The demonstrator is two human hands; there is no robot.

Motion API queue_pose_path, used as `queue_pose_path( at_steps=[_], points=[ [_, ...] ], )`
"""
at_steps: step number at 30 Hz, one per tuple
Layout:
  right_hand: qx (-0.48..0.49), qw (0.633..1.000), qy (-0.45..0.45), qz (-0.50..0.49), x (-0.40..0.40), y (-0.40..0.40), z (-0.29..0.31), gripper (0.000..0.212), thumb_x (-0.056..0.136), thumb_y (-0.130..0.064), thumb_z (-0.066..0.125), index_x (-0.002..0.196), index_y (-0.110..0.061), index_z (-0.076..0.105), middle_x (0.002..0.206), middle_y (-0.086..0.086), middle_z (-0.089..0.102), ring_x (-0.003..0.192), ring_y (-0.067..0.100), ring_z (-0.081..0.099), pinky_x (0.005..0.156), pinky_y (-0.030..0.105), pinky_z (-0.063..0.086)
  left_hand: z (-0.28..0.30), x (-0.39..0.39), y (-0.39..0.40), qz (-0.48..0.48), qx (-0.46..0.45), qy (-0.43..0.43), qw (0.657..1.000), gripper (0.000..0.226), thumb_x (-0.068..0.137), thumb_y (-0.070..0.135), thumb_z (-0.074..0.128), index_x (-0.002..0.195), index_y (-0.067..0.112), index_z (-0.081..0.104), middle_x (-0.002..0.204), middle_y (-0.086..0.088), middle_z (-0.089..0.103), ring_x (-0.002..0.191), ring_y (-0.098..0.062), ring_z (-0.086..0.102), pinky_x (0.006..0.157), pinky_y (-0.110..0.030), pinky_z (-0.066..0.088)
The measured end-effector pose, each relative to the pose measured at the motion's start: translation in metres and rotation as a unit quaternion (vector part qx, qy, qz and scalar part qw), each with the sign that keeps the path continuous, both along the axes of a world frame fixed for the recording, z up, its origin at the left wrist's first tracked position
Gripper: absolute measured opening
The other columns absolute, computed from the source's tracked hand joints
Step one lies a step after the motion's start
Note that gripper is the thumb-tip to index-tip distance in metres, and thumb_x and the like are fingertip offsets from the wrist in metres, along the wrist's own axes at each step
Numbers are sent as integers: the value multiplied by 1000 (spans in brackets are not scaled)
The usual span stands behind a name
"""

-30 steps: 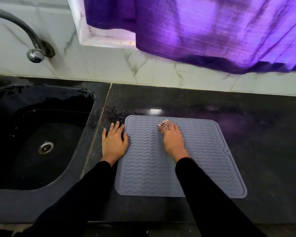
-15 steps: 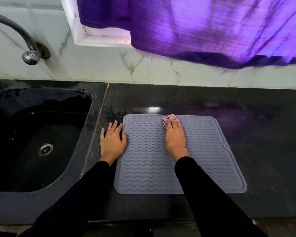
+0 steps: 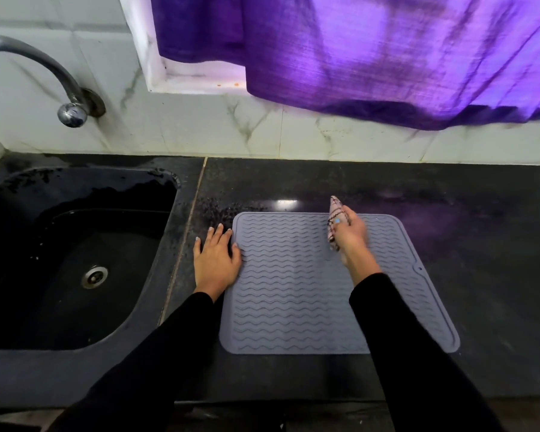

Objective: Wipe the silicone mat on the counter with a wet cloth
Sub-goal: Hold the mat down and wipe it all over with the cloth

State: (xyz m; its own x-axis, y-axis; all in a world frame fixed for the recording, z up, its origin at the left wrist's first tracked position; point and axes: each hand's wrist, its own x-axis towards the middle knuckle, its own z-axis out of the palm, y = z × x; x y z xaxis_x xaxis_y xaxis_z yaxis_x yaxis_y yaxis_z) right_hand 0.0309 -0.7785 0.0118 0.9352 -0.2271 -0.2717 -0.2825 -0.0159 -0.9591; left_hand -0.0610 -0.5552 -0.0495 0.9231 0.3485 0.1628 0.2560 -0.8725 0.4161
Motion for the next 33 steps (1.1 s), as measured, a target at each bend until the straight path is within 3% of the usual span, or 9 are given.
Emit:
queue_pose_path(
  at_steps=[3,5,9,12,18,22,24,28,33],
  points=[
    [-206,975,-60,59,-37,19,-17,53,91,-4,47,138,-28,46,131,4,57,108,26,59,89,28,50,-1,0,1,-3,-5,0,1000,58,87,40,25,135,15,43,149,-5,34,141,-21,22,116,-47,10],
    [-326,931,-95,132,-60,26,-32,60,89,2,47,144,-20,37,150,5,36,136,23,36,113,30,27,-2,0,1,-6,-5,2,1000,53,91,38,28,136,14,43,150,-6,33,142,-21,22,116,-47,9],
    [-513,823,-125,209,-68,31,-49,80,84,4,56,150,-17,16,159,7,5,147,24,2,116,29,-1,-4,1,1,-4,-4,1,1000,48,94,33,33,136,14,42,150,-6,33,142,-22,21,116,-47,9],
    [-531,806,-122,230,-64,33,-47,85,82,4,59,150,-17,13,159,9,3,147,25,0,116,30,-3,-4,2,0,-1,-1,-6,1000,45,94,30,37,136,14,42,150,-6,33,142,-22,21,116,-47,8],
    [-244,939,-78,230,-44,20,-37,61,88,6,48,143,-16,37,153,2,29,140,20,29,115,34,27,-2,1,4,-17,-22,-3,1000,46,95,29,37,137,12,41,151,-6,31,143,-22,19,116,-46,6],
    [73,994,26,82,-24,2,-17,42,94,3,38,134,-8,48,125,12,60,89,25,65,64,26,47,1,-1,14,-61,-46,27,997,49,96,29,38,142,11,34,154,-8,24,144,-24,13,116,-45,1],
    [-42,999,9,31,-41,8,-11,44,95,-4,40,138,-14,46,119,6,59,85,16,62,68,25,50,3,-2,20,-93,-52,52,993,51,97,29,38,143,9,29,155,-10,19,144,-26,10,116,-46,-1],
    [-302,943,-90,102,-115,43,-16,58,91,1,46,145,-18,35,150,1,35,136,20,35,115,34,27,4,-13,22,-125,-52,66,989,52,98,28,34,144,6,26,154,-16,16,144,-30,9,117,-44,1],
    [-536,808,-147,197,-162,63,-43,70,90,5,42,150,-16,13,159,9,2,147,24,-1,118,33,-2,2,-39,16,-133,-54,49,988,52,97,29,31,143,6,27,154,-16,17,144,-28,11,117,-38,2]
  ],
)
